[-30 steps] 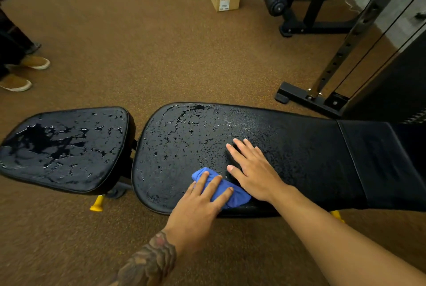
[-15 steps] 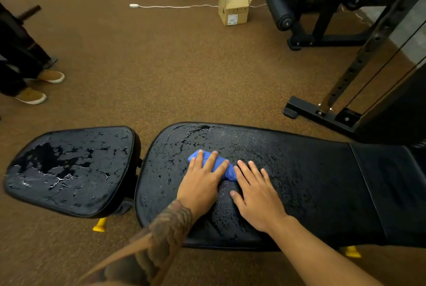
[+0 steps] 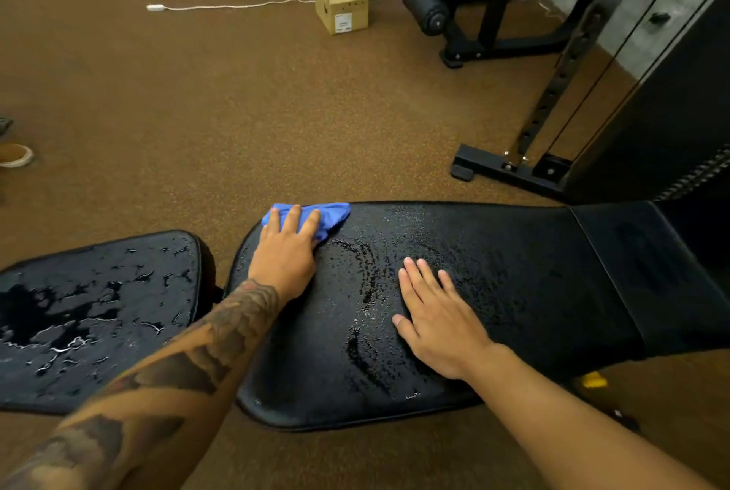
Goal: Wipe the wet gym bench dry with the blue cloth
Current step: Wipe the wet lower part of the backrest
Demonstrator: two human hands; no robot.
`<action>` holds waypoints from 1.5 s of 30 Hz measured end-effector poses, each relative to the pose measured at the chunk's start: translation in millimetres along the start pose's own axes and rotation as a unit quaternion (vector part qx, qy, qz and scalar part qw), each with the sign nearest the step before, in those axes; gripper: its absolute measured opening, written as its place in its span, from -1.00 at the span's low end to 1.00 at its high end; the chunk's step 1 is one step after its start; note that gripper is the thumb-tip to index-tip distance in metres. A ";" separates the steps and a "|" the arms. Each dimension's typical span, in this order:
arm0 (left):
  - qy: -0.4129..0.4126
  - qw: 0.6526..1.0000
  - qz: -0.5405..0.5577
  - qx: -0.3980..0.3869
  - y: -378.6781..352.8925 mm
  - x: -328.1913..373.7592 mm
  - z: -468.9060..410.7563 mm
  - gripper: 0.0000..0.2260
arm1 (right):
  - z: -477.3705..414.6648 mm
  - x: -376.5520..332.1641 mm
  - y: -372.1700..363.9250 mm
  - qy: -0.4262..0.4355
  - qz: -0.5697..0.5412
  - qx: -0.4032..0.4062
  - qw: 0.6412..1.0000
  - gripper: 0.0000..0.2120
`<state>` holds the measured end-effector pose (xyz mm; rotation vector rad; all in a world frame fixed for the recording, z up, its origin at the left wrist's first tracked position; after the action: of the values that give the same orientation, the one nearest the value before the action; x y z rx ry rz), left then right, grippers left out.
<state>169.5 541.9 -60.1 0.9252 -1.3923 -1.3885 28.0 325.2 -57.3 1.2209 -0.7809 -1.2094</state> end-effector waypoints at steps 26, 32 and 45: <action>0.039 0.994 0.044 0.088 -12.2 -18.7 119.3 -0.54 | -0.5 -3.6 10.1 -0.013 -0.012 -0.053 0.998 -0.36; -0.084 0.994 0.045 0.051 -13.0 62.0 95.1 -0.50 | -1.5 -6.1 11.9 -0.020 -0.014 -0.045 0.999 -0.36; 0.026 0.996 0.061 0.065 -13.6 29.2 150.2 -0.53 | -0.9 -2.8 7.2 -0.015 -0.036 -0.040 0.998 -0.36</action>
<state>16.6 556.6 -59.6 0.9369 -1.4884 -1.1858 30.1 327.5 -50.2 1.1767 -0.7089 -1.3086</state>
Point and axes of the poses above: each hand's wrist, its own z-axis away from the middle knuckle, its own y-axis out of the back of the hand, x = y × z, the point moved 3 cm from there along -z, towards the middle knuckle, and after that the axes turned 3 degrees about y, right-handed, at the moved point
